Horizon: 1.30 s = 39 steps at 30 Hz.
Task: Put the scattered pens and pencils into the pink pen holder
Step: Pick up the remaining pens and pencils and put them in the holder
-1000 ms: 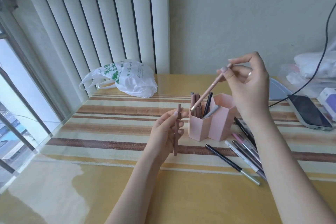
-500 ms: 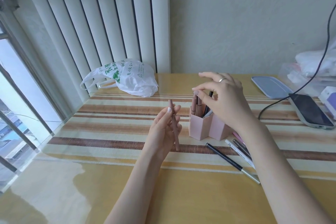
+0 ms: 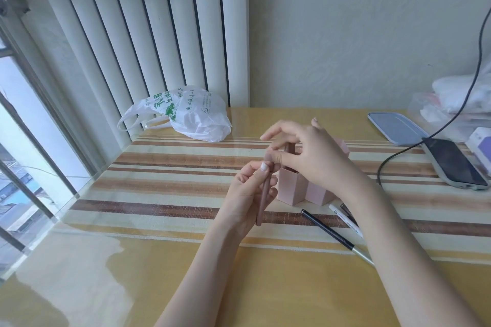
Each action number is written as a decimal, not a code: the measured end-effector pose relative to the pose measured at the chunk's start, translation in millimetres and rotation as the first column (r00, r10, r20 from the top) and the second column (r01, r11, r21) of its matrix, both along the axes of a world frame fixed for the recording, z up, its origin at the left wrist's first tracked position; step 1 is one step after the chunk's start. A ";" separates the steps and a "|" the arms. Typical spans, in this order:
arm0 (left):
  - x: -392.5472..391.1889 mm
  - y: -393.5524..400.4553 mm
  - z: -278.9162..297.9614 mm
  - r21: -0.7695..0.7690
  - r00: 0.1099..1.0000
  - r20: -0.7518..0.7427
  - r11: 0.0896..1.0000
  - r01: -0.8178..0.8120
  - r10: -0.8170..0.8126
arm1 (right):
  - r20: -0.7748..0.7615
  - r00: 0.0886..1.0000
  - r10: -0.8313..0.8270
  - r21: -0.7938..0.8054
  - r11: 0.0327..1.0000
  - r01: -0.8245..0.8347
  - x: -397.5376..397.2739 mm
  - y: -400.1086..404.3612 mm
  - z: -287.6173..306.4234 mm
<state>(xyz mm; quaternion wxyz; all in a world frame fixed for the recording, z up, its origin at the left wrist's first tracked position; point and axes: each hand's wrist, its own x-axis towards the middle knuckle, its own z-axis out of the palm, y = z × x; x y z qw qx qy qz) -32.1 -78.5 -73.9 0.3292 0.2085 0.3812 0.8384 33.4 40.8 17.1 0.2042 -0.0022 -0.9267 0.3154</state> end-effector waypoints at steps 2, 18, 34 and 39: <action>0.7 0.1 1.8 -0.003 1.000 -0.005 1.000 0.002 -0.002 | 0.028 0.998 0.050 -0.036 0.998 -0.049 3.7 -1.8 2.1; 6.6 9.6 -10.8 -0.348 0.957 -0.234 0.905 -0.245 0.170 | -0.422 0.878 -0.224 -0.159 0.972 0.172 5.8 41.9 -2.5; 33.5 14.3 -14.5 -0.430 0.405 -0.888 0.706 -0.563 -0.218 | -0.123 0.971 -0.206 -0.156 0.970 0.186 7.5 51.1 -15.3; 39.7 19.8 -18.8 -0.431 0.155 -0.893 0.707 -0.561 -0.422 | -0.173 0.914 -0.368 -0.252 0.913 0.320 37.8 69.4 -20.3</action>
